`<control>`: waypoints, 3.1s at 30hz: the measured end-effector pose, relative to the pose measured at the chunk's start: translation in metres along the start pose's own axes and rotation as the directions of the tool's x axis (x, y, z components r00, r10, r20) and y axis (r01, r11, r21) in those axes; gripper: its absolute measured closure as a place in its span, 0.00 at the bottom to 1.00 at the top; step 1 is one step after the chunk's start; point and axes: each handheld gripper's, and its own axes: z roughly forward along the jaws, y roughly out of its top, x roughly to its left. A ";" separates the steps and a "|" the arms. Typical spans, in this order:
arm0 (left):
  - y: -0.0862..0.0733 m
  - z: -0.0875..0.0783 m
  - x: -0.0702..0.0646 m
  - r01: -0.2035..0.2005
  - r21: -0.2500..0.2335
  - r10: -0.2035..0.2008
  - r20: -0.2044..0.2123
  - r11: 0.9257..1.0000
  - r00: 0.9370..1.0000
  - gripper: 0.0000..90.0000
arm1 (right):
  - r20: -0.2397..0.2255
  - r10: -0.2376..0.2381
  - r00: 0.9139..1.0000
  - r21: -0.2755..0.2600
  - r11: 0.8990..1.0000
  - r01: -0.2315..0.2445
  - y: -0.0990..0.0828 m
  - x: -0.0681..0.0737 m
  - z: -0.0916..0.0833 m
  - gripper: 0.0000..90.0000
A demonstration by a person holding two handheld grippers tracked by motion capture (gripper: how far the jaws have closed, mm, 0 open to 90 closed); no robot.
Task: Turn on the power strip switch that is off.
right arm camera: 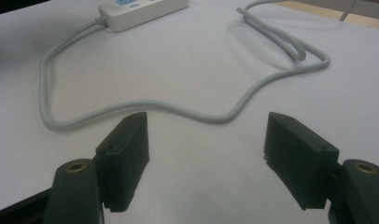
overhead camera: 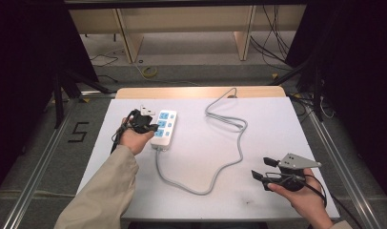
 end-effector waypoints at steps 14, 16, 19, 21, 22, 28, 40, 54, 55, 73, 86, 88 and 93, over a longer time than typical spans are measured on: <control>0.004 0.006 0.000 0.009 0.004 -0.009 0.005 1.000 1.000 1.00 | 0.009 0.005 1.000 0.005 1.000 -0.005 -0.001 -0.002 0.000 0.34; 0.004 0.007 0.000 0.010 0.007 -0.010 0.004 1.000 1.000 1.00 | 0.010 0.003 1.000 0.006 1.000 -0.003 -0.001 -0.003 -0.001 0.34; 0.006 0.009 0.001 0.012 0.009 -0.012 0.006 1.000 1.000 1.00 | 0.012 0.005 1.000 0.005 1.000 -0.005 -0.001 -0.003 -0.001 0.34; 0.007 0.009 0.001 0.009 0.014 -0.009 0.005 1.000 1.000 1.00 | 0.014 0.005 1.000 0.006 1.000 -0.005 -0.001 -0.003 -0.002 0.34; 0.007 0.009 0.001 0.010 0.013 -0.010 0.005 1.000 1.000 1.00 | 0.014 0.004 1.000 0.007 1.000 -0.004 -0.001 -0.003 -0.002 0.34; 0.011 0.012 0.001 0.010 0.014 -0.010 0.006 1.000 1.000 1.00 | 0.018 0.007 1.000 0.006 1.000 -0.007 -0.002 -0.003 -0.002 0.34; 0.017 0.020 0.002 -0.002 0.034 0.002 0.000 0.999 1.000 1.00 | 0.019 0.010 1.000 0.008 1.000 -0.010 -0.002 -0.003 -0.002 0.33; 0.030 0.031 -0.004 -0.013 0.044 0.013 0.011 0.999 1.000 1.00 | 0.018 0.012 1.000 0.007 1.000 -0.012 -0.003 -0.003 -0.003 0.33; 0.030 0.032 -0.004 -0.014 0.046 0.013 0.010 0.999 1.000 1.00 | 0.017 0.013 1.000 0.007 1.000 -0.013 -0.003 -0.003 -0.003 0.33; 0.038 0.037 -0.002 -0.019 0.066 0.018 0.010 0.998 1.000 1.00 | 0.016 0.012 1.000 0.008 1.000 -0.012 -0.003 -0.003 -0.003 0.33; 0.042 0.043 -0.003 -0.019 0.078 0.018 0.011 0.997 1.000 1.00 | 0.015 0.013 1.000 0.010 1.000 -0.013 -0.003 -0.004 -0.003 0.33; 0.042 0.043 -0.003 -0.019 0.079 0.018 0.010 0.997 1.000 1.00 | 0.013 0.013 1.000 0.010 1.000 -0.013 -0.003 -0.004 -0.003 0.33; 0.043 0.044 -0.002 -0.020 0.088 0.019 0.010 0.996 1.000 1.00 | 0.012 0.015 1.000 0.010 1.000 -0.015 -0.003 -0.003 -0.002 0.33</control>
